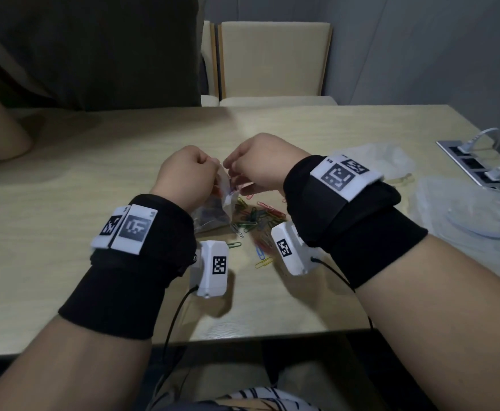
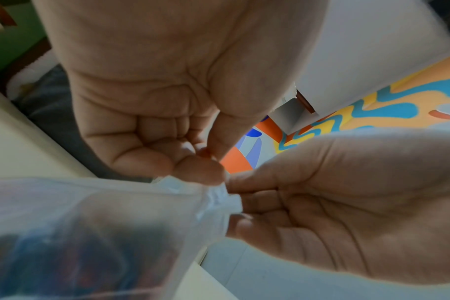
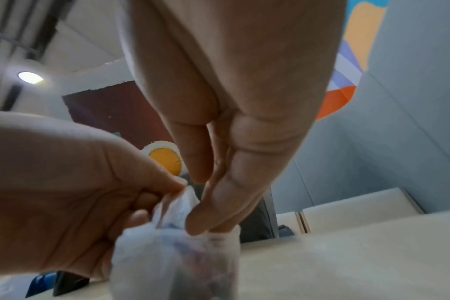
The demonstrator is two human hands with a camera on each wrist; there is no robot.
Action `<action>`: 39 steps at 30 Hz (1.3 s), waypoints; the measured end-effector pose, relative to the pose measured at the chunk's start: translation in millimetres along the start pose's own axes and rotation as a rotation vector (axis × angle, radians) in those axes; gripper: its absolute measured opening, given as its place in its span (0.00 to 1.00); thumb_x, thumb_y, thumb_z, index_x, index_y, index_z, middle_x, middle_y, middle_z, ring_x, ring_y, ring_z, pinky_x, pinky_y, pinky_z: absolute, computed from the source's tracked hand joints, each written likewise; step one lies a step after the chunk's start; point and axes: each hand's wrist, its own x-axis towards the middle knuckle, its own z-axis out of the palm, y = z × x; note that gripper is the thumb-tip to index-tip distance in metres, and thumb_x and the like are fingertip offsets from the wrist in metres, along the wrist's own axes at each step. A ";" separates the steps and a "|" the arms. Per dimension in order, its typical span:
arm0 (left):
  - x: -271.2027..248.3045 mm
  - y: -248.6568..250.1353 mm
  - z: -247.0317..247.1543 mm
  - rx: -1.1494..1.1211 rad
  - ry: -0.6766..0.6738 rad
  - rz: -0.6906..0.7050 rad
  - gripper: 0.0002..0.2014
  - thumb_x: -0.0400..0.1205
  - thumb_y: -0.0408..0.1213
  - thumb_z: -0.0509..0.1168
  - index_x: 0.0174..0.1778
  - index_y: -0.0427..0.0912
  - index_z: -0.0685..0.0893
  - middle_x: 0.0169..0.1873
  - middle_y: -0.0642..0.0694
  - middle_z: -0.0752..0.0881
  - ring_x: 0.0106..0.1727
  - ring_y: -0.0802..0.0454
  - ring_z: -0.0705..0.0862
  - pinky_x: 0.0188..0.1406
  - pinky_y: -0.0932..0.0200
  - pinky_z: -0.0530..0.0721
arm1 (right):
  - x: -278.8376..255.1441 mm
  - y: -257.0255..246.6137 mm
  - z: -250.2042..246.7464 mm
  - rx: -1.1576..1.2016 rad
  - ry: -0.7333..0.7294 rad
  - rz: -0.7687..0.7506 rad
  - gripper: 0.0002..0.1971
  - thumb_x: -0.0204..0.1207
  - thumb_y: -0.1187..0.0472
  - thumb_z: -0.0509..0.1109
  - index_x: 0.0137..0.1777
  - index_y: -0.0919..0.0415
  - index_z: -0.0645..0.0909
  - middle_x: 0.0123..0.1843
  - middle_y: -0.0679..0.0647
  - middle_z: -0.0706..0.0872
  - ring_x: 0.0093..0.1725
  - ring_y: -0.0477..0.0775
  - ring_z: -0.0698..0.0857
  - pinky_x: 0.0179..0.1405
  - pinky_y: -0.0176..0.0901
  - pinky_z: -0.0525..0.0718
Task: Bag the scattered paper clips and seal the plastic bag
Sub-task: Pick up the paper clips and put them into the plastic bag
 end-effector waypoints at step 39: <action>4.7 -6.5 -4.2 0.015 0.032 -0.012 0.11 0.84 0.36 0.58 0.36 0.46 0.79 0.32 0.48 0.82 0.44 0.38 0.83 0.45 0.48 0.85 | -0.2 65.9 23.3 -1.078 -0.040 -0.151 0.09 0.75 0.68 0.66 0.52 0.58 0.83 0.42 0.55 0.79 0.48 0.63 0.84 0.45 0.44 0.79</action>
